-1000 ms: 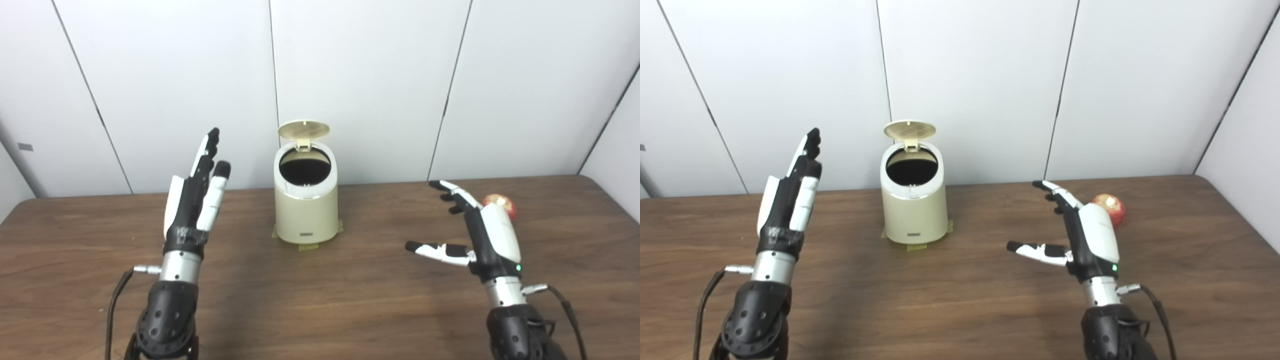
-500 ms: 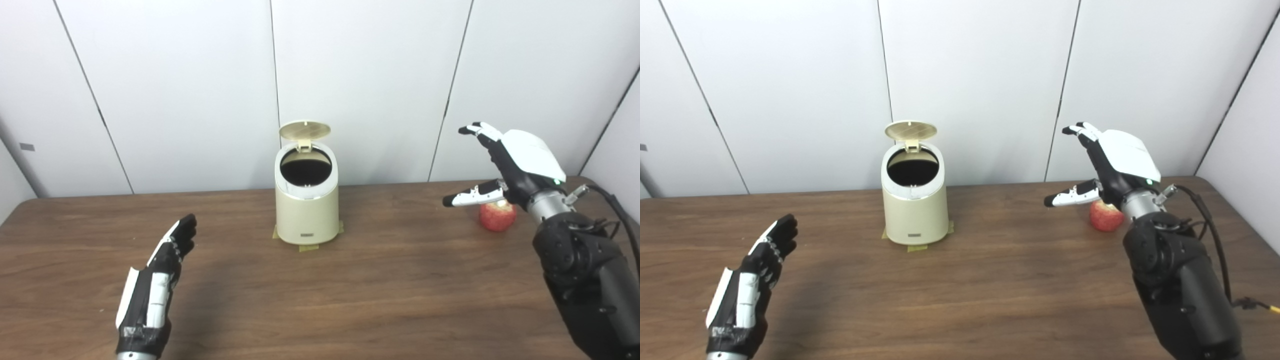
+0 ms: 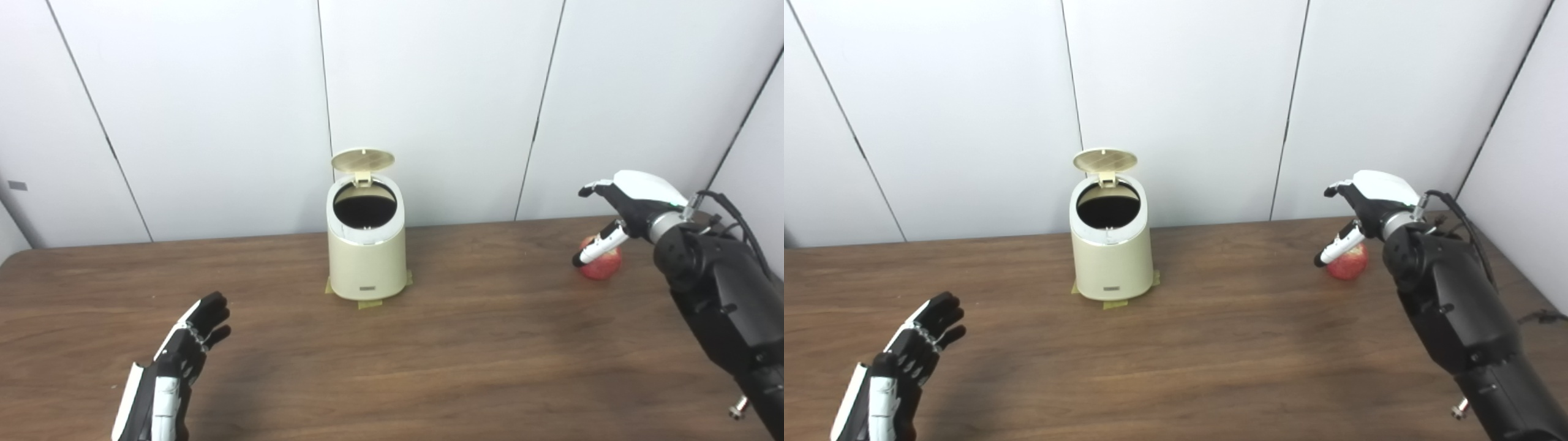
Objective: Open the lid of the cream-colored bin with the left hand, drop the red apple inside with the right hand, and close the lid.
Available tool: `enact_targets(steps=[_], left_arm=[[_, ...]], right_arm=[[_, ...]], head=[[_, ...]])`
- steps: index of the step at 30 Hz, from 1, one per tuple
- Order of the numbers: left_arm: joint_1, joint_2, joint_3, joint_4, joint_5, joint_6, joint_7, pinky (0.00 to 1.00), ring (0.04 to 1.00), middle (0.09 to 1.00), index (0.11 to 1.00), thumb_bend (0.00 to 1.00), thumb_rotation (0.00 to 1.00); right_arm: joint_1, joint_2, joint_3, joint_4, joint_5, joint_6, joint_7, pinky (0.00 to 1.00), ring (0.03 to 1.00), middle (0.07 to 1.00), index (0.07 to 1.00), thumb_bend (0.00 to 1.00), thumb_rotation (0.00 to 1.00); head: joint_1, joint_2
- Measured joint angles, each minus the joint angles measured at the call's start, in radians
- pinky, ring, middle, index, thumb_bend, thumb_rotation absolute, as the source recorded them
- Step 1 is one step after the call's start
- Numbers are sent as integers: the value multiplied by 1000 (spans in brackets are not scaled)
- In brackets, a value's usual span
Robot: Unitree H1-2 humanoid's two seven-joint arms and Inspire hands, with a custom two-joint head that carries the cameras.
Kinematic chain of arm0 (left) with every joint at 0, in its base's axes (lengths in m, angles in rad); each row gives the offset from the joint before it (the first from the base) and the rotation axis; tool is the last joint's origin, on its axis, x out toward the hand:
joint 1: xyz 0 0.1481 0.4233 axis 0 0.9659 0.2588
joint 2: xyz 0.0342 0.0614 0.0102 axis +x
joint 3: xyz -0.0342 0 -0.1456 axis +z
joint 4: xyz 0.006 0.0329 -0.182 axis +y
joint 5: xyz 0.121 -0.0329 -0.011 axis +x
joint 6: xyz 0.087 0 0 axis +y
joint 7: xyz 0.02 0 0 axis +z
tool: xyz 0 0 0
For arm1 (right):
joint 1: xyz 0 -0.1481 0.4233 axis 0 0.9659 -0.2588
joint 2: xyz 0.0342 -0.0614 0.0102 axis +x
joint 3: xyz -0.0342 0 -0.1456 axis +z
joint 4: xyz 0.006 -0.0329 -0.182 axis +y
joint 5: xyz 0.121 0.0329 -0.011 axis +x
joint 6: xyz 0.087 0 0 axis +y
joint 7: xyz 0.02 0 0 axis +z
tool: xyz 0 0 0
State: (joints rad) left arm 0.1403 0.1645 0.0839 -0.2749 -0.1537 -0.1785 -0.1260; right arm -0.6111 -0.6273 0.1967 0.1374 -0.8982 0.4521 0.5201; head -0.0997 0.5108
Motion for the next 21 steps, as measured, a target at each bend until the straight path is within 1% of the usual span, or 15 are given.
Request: enact_targets(steps=[2, 5, 7, 11, 15, 18, 20, 21], left_arm=[[1, 1, 2, 0, -3, 0, 0, 878, 904, 905, 882, 685, 1000], [6, 2, 4, -1, -9, 0, 0, 882, 902, 896, 869, 692, 979], [10, 2, 2, -4, -11, 0, -1, 874, 894, 885, 860, 702, 964], [17, 2, -3, -14, -15, 0, -2, 873, 895, 892, 872, 714, 946], [21, 2, -12, -15, -13, 0, -2, 892, 905, 903, 887, 704, 949], [25, 2, -15, -16, -10, 0, -2, 897, 907, 905, 889, 691, 940], [27, 2, -17, -16, -9, 0, -2, 896, 907, 902, 883, 687, 918], [27, 2, -17, -16, -8, 0, -2, 891, 905, 899, 880, 670, 904]], right_arm=[[-9, -1, 1, 58, 17, -16, -16, 690, 902, 932, 841, 975, 289], [-10, 1, 0, 129, 54, -42, -52, 679, 883, 940, 832, 987, 273], [-12, 1, 0, 178, 77, -60, -62, 681, 879, 942, 828, 996, 268], [-27, 2, 13, 262, 108, -79, -85, 693, 879, 940, 827, 993, 278], [-52, 3, 43, 300, 111, -77, -89, 733, 881, 937, 838, 978, 287], [-63, 12, 50, 306, 115, -74, -96, 706, 869, 928, 842, 966, 257], [-64, 17, 56, 318, 126, -84, -117, 689, 853, 907, 837, 957, 232], [-64, 20, 57, 328, 134, -95, -127, 699, 852, 900, 843, 948, 209]], head=[[3, 2], [3, 3], [3, 5], [6, 5], [6, 6], [6, 8], [11, 9], [14, 9]])
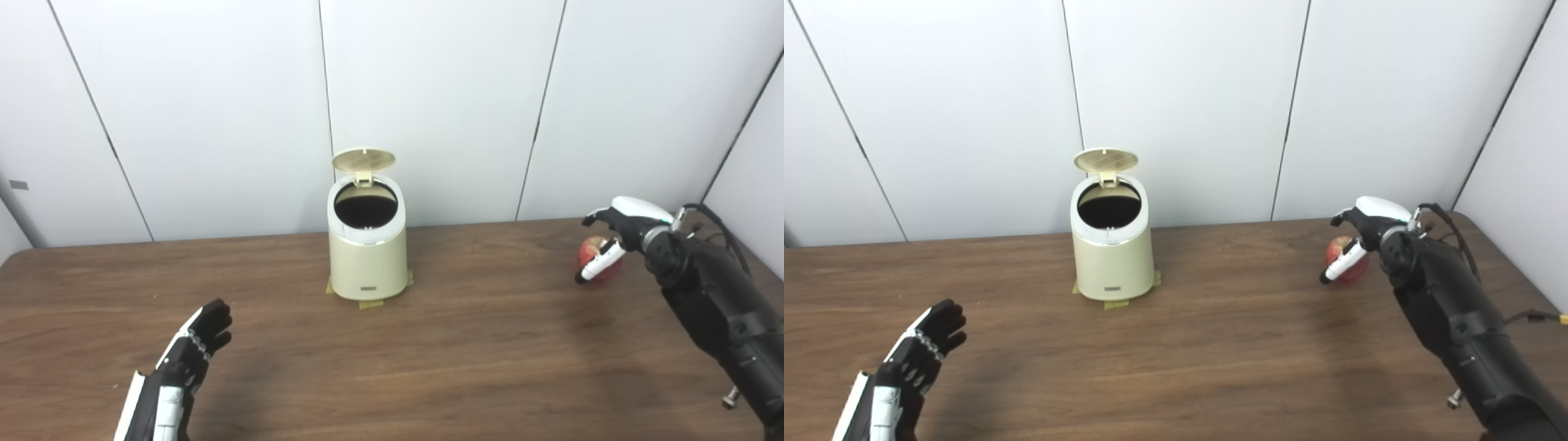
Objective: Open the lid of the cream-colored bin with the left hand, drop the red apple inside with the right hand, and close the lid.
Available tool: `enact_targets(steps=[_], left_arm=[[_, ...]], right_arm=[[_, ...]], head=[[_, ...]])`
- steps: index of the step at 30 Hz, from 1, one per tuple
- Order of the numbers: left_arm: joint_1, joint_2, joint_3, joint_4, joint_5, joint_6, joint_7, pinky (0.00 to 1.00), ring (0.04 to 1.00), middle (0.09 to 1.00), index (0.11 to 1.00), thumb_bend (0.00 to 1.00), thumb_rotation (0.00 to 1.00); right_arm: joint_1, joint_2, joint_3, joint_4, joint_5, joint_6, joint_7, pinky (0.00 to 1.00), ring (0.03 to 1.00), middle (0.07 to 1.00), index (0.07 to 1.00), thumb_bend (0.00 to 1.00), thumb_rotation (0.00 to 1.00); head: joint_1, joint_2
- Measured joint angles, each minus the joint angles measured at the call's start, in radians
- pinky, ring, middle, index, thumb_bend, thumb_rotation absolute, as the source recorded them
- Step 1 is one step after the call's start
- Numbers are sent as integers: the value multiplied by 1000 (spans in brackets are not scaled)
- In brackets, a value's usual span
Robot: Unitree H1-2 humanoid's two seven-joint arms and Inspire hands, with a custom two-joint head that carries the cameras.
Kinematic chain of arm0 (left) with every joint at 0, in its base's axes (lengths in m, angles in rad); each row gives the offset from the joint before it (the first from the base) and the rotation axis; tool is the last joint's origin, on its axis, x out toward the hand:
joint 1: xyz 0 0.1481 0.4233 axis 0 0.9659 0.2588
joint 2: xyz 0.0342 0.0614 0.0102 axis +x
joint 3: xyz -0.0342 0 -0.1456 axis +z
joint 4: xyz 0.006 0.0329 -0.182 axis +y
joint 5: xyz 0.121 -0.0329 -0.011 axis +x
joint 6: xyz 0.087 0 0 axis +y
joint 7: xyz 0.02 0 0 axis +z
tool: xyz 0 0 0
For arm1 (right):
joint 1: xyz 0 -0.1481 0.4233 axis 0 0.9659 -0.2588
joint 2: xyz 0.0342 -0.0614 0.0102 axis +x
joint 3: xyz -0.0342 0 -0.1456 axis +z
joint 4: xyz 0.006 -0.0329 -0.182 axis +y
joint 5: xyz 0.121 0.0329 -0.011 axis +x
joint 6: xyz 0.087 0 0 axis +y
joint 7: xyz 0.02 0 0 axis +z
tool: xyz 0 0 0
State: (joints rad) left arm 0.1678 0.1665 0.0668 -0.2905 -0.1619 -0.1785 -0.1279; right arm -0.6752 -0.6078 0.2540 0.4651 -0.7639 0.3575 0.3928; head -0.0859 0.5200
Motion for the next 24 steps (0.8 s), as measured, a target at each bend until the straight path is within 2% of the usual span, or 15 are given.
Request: enact_targets(steps=[5, 8, 13, 15, 19, 22, 23, 24], left_arm=[[9, 0, -9, -6, 14, 0, 1, 854, 893, 891, 866, 639, 877], [13, 0, -18, -8, 29, 1, 0, 843, 882, 880, 853, 622, 860], [20, 0, -19, -26, 37, 2, 2, 843, 880, 874, 849, 621, 871], [21, -1, -20, -27, 42, 2, 3, 843, 877, 871, 847, 622, 872], [22, -1, -20, -30, 44, 3, 5, 843, 877, 870, 844, 626, 870], [22, -1, -20, -30, 45, 3, 5, 844, 877, 870, 843, 628, 870], [23, -1, -20, -30, 46, 3, 5, 841, 875, 869, 843, 628, 869], [23, -1, -20, -31, 46, 3, 6, 837, 873, 868, 843, 630, 868]], right_arm=[[0, 22, 10, 40, 22, -5, -37, 725, 864, 909, 895, 899, 187], [-12, 30, 39, 85, 21, -13, -42, 649, 824, 903, 900, 893, 202], [-53, 30, 70, 160, 23, -39, -57, 618, 787, 890, 868, 908, 201], [-86, 32, 85, 222, 28, -59, -58, 620, 783, 885, 860, 915, 198], [-110, 33, 111, 244, 29, -47, -53, 612, 806, 890, 835, 894, 153], [-119, 35, 127, 251, 30, -49, -52, 582, 771, 848, 805, 893, 107], [-124, 35, 132, 264, 30, -56, -59, 560, 729, 811, 789, 890, 84], [-128, 35, 139, 279, 29, -68, -85, 479, 623, 731, 761, 880, 45]], head=[[3, 3], [9, 8], [14, 14], [15, 15], [18, 15], [20, 15], [20, 15], [20, 15]])
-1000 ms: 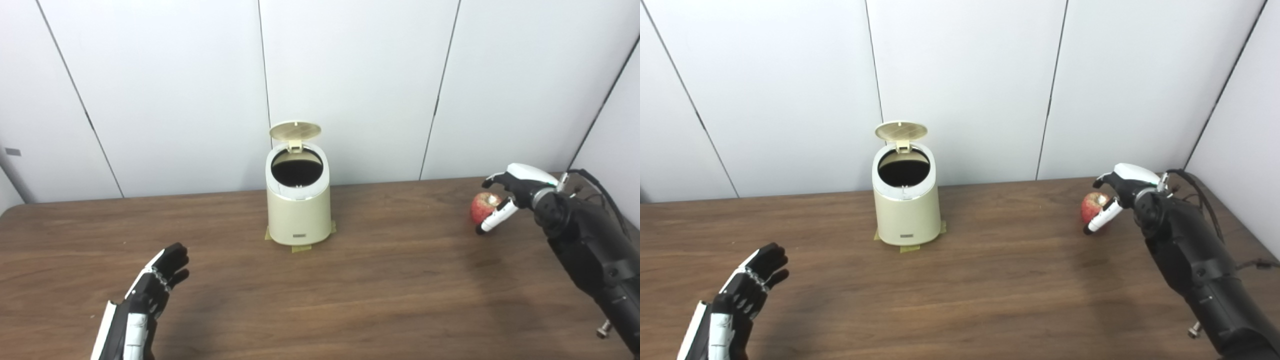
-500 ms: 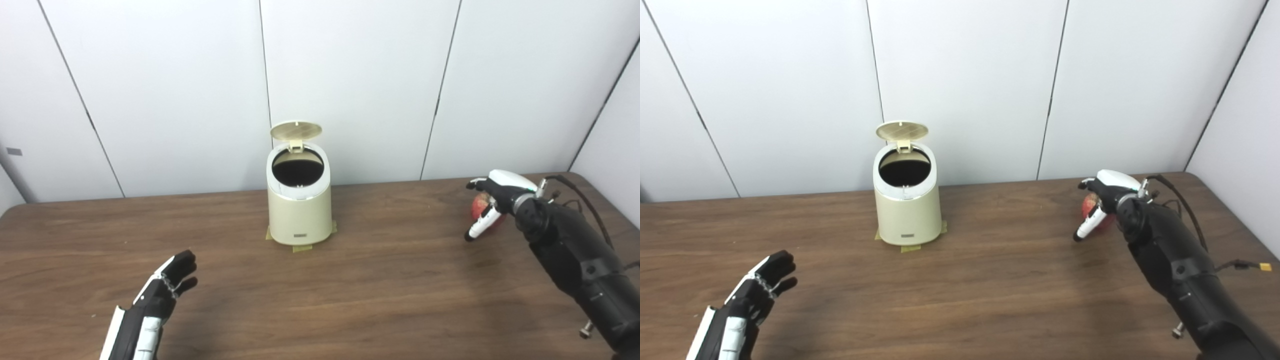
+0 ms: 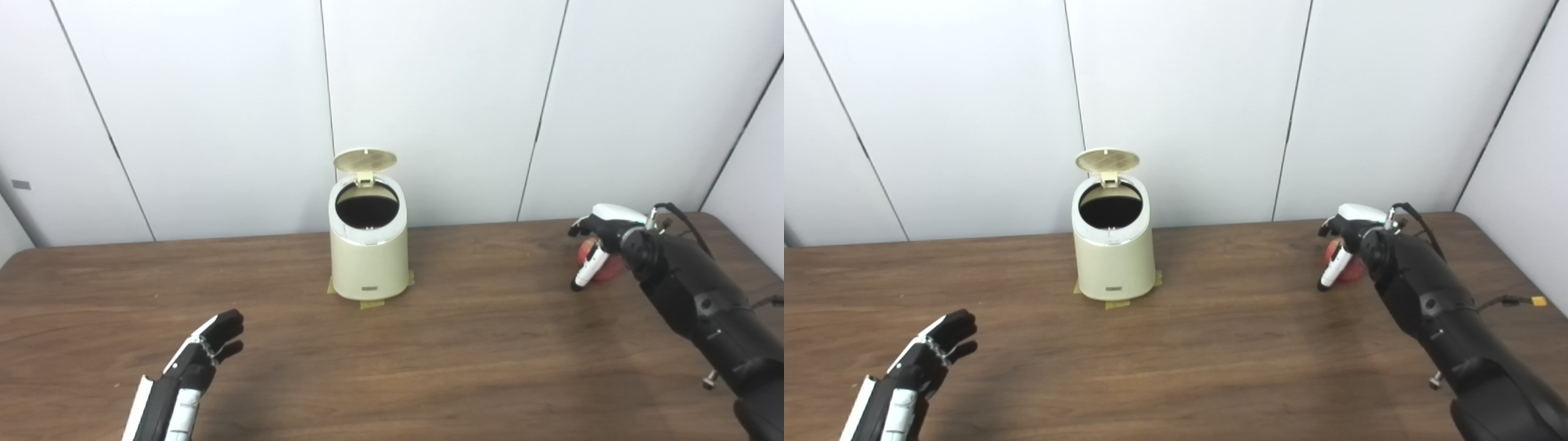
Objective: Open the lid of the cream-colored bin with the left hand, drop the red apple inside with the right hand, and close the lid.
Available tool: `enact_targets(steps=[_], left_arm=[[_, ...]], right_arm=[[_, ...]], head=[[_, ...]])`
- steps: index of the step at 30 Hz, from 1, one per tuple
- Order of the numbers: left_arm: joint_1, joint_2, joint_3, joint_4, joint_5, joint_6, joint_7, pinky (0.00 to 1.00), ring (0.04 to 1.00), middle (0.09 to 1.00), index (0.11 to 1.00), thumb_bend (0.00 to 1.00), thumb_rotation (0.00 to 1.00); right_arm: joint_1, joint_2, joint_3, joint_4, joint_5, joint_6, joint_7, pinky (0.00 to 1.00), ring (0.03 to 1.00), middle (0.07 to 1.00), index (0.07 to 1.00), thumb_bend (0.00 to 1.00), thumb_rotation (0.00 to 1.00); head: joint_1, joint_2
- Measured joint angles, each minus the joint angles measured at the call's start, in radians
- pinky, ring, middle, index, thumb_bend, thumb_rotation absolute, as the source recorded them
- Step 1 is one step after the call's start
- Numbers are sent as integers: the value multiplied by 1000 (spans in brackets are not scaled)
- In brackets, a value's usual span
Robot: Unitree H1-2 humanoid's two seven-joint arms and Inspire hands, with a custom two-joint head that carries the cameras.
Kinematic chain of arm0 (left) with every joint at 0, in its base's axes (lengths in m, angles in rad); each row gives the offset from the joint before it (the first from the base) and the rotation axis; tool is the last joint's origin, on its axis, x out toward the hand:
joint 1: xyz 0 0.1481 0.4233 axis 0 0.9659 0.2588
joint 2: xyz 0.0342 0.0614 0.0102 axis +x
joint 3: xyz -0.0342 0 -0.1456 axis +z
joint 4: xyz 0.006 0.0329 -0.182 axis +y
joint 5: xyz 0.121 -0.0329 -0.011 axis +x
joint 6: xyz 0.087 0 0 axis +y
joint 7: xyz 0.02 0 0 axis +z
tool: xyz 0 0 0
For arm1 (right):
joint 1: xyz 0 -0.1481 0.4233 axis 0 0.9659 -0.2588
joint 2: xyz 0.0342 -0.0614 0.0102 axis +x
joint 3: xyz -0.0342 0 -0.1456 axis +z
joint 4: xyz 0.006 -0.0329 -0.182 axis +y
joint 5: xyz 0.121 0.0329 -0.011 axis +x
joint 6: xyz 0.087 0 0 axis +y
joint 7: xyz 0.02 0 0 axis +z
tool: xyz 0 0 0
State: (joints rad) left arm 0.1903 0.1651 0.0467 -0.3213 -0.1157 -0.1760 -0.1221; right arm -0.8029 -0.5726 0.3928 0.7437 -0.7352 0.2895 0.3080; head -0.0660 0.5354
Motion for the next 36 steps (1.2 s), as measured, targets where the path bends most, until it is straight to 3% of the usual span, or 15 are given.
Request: enact_targets(steps=[2, 5, 8, 17, 18, 26, 27, 30, 31, 32, 36], left_arm=[[0, -1, 1, -1, 0, 0, 2, 831, 872, 869, 844, 627, 869], [1, -1, 1, -1, -1, 0, 5, 837, 880, 874, 848, 617, 864], [2, -3, 2, -2, -2, 0, 7, 837, 885, 880, 852, 620, 865], [2, -3, 2, -2, -1, 0, 7, 833, 885, 880, 852, 611, 859], [2, -2, 2, -2, -1, 0, 7, 829, 881, 877, 850, 611, 852], [2, -3, 3, -2, 6, 0, 10, 824, 875, 873, 845, 622, 845], [2, -3, 3, -2, 6, 0, 10, 826, 874, 872, 843, 619, 843], [2, -3, 2, -2, 7, 1, 12, 824, 871, 868, 842, 611, 840], [2, -3, 2, -2, 8, 0, 12, 822, 869, 867, 840, 608, 837], [2, -3, 1, -2, 8, 0, 12, 822, 868, 865, 838, 609, 834], [1, -3, 2, -2, 15, 1, 13, 830, 870, 864, 836, 612, 836]], right_arm=[[3, 2, 22, 6, -36, -12, -95, 364, 479, 497, 584, 610, 9], [13, 17, 34, 37, -92, -6, -244, 312, 385, 466, 554, 522, 0], [18, 34, 34, 40, -110, 29, -281, 306, 415, 504, 498, 519, 0], [24, 35, 30, -13, -108, 22, -282, 300, 410, 508, 489, 520, 0], [24, 35, 30, -13, -108, 22, -283, 286, 385, 475, 514, 517, 0], [24, 34, 9, -17, -100, 28, -281, 255, 413, 500, 486, 522, 0], [25, 34, 10, -23, -101, 31, -279, 239, 359, 449, 491, 525, 0], [42, 31, 16, -113, -113, 67, -238, 226, 322, 401, 500, 527, 0], [45, 31, 16, -147, -115, 74, -218, 219, 314, 437, 492, 530, 0], [49, 30, 17, -187, -118, 81, -202, 210, 303, 417, 493, 529, 0], [66, 26, 18, -361, -125, 87, -143, 239, 330, 406, 493, 529, 0]], head=[[0, 0], [-3, 3], [-3, 3], [-8, 5], [-8, 5], [-8, 2], [-8, 2], [-8, 2], [-8, 2], [-12, 0], [-9, 0]])
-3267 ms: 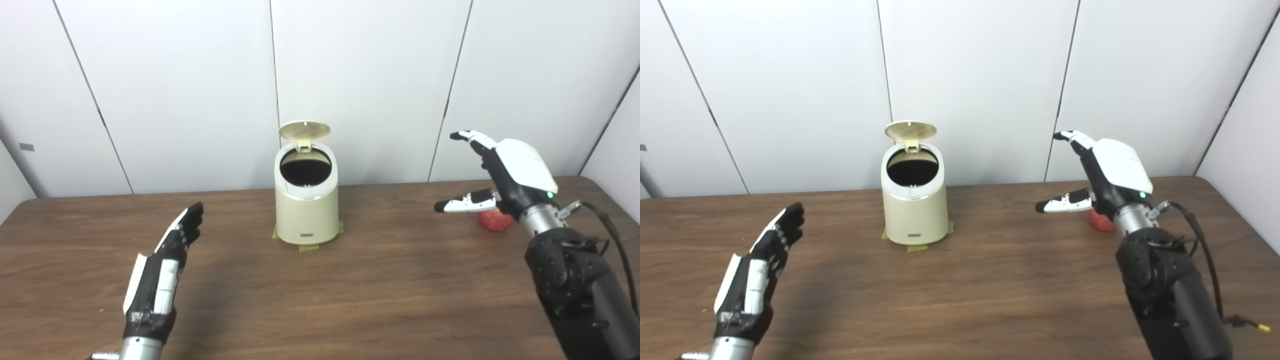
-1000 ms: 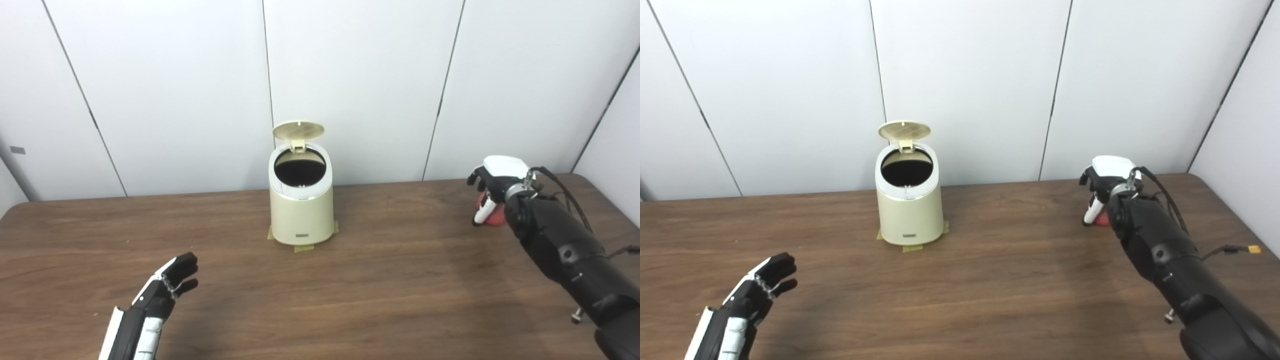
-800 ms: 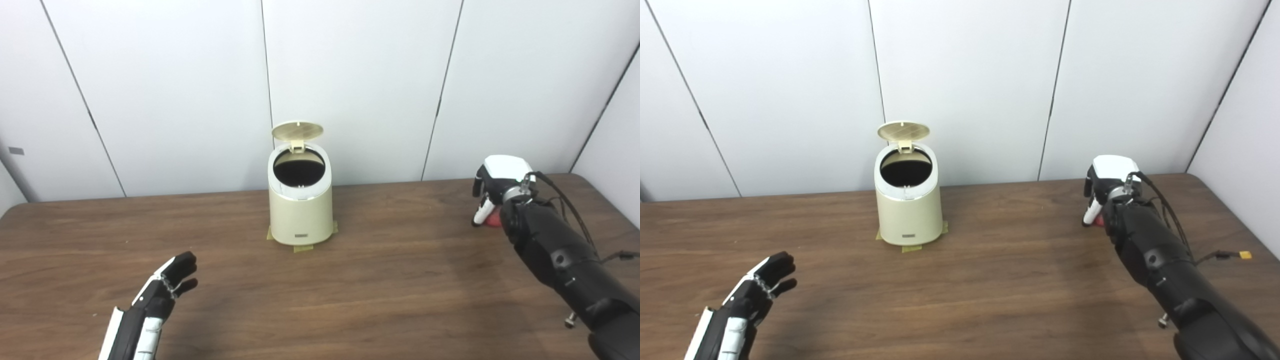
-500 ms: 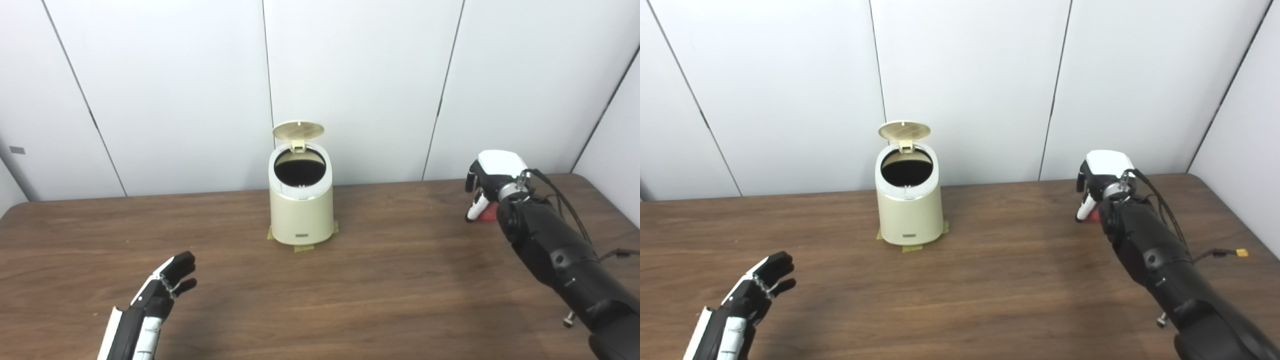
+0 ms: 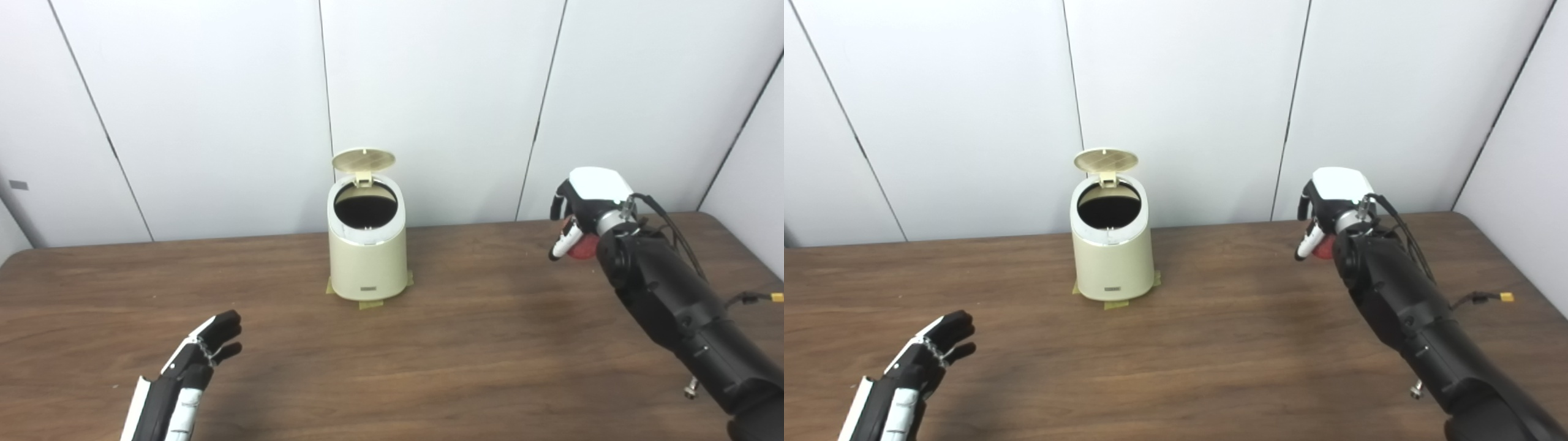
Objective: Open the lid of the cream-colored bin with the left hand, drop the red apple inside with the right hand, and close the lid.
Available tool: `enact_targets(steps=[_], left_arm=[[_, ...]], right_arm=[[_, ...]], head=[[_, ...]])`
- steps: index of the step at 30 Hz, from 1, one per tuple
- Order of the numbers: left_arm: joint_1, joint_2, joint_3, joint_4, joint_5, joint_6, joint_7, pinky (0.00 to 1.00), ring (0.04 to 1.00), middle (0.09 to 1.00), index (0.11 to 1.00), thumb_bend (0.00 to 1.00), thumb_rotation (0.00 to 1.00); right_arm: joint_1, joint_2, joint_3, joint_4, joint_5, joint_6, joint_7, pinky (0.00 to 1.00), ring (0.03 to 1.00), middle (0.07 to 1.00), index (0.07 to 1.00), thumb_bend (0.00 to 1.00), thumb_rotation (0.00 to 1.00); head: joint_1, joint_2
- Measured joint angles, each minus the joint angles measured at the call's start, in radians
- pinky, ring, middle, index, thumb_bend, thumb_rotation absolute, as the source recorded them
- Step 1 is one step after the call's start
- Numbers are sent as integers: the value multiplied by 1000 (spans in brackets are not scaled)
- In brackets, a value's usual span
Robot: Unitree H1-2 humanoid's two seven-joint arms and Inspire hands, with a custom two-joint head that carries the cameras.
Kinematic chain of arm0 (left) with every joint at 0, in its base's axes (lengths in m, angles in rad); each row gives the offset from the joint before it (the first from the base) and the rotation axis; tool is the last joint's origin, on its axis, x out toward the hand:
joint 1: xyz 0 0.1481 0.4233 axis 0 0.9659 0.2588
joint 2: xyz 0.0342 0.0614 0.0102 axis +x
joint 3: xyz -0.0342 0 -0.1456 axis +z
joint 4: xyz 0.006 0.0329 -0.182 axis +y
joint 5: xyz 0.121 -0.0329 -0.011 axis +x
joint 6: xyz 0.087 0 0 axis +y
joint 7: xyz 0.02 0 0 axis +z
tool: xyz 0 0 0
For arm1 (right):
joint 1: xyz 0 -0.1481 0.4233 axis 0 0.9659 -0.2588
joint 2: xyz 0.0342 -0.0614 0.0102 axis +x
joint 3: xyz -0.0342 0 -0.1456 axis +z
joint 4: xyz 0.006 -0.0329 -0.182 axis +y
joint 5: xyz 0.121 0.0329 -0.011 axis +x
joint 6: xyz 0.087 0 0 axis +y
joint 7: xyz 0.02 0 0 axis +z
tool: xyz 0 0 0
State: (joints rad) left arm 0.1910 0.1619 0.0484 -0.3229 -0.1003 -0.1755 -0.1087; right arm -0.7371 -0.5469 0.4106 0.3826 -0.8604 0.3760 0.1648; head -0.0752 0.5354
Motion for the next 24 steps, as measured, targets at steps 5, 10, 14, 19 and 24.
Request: enact_targets(steps=[5, 10, 14, 19, 24], left_arm=[[-1, 0, -1, 1, 5, 0, 0, 823, 863, 858, 834, 602, 833], [-1, 0, -2, 2, 12, 0, 0, 833, 862, 857, 829, 593, 835], [-3, 0, -5, 4, 12, 0, 0, 852, 869, 861, 833, 597, 829], [-3, -2, -11, 12, 13, 0, 0, 834, 857, 853, 828, 590, 829], [-6, -1, -14, 14, 24, 0, 1, 828, 855, 854, 832, 580, 839]], right_arm=[[41, 3, 1, -303, -8, 18, 140, 278, 374, 442, 483, 533, 0], [50, 44, -10, -472, 7, -3, 199, 318, 404, 515, 473, 526, 0], [35, 64, 10, -536, -23, -34, 267, 436, 428, 502, 473, 529, 0], [-4, 120, 10, -609, -54, -34, 333, 359, 406, 527, 464, 524, 0], [-38, 168, 19, -617, -67, -101, 346, 577, 431, 533, 454, 522, 0]], head=[[-3, -2], [-3, -3], [-3, -8], [0, -11], [8, -15]])
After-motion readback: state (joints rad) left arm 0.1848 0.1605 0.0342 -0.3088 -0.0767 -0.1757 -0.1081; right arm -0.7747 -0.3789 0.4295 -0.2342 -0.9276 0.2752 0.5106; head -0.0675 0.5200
